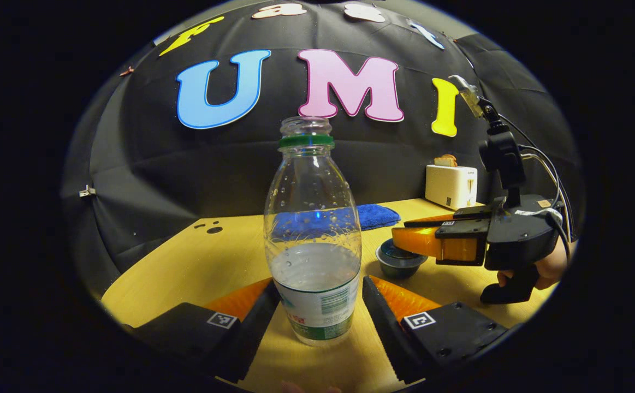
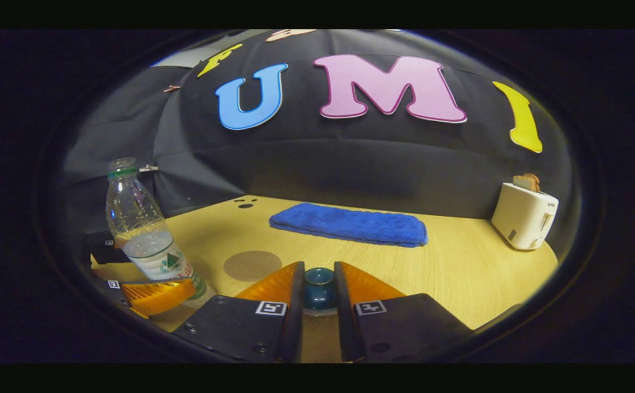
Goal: Open the teacup lid with one hand, grasp the water bottle and pour water into the teacup with the other hand; after pouring, place the water bottle on the coaster and then close the teacup lid.
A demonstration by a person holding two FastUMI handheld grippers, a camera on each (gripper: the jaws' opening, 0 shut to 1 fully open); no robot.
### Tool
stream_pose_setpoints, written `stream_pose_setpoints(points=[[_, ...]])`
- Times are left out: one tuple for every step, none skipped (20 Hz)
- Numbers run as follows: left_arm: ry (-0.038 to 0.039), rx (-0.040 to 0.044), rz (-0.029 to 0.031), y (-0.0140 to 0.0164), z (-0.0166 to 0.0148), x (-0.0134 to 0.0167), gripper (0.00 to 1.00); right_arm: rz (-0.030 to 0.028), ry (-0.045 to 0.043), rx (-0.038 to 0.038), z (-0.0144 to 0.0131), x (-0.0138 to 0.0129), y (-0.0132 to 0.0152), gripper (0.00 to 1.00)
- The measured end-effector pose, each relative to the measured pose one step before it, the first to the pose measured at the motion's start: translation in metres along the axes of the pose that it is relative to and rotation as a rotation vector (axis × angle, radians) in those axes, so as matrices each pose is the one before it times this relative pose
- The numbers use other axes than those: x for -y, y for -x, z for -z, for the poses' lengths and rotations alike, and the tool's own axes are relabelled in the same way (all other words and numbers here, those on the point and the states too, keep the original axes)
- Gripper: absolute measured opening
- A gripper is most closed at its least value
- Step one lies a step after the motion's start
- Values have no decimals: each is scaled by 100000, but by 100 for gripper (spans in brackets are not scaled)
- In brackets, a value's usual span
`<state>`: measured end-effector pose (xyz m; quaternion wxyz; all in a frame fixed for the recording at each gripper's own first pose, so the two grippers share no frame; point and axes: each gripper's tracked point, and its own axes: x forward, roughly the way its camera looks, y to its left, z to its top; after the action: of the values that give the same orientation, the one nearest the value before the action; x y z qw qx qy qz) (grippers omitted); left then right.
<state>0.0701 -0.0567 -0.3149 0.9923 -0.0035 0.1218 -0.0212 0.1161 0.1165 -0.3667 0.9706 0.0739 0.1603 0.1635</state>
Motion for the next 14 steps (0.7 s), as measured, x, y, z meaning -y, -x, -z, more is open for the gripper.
stream_pose_setpoints(points=[[-72,-6,-106,-5,114,46,95,277,176,373,-117,144,162,31],[41,-38,-41,-155,-99,60,95,392,184,662,-306,251,293,36],[111,-92,-185,-95,195,38,95,708,250,988,-452,286,343,36],[101,-266,-140,-98,34,-30,95,908,352,1259,-559,406,334,36],[211,-520,12,-139,226,-18,95,1151,420,1201,-611,486,401,36],[320,-298,-82,-74,5,-7,95,1277,507,1270,-384,551,397,36],[175,420,-1204,-91,-107,-204,95,1169,584,824,-463,592,454,36],[421,-272,-983,576,-372,-216,87,1138,387,574,-306,599,396,31],[14,-926,-998,-468,424,-143,79,994,102,555,-335,646,479,31],[-1119,-1110,-1079,-27,-41,-230,78,908,-57,494,-232,547,354,36],[-2221,-799,-1417,30,27,-320,77,1074,176,472,-231,661,420,31],[-4040,-365,-952,-153,-400,-434,76,844,159,312,-123,600,415,31],[-6266,20,-2142,-170,-546,-633,76,974,406,224,-148,594,392,31],[-8102,-275,-3394,-371,-543,-1002,75,1022,406,77,-87,658,369,31]])
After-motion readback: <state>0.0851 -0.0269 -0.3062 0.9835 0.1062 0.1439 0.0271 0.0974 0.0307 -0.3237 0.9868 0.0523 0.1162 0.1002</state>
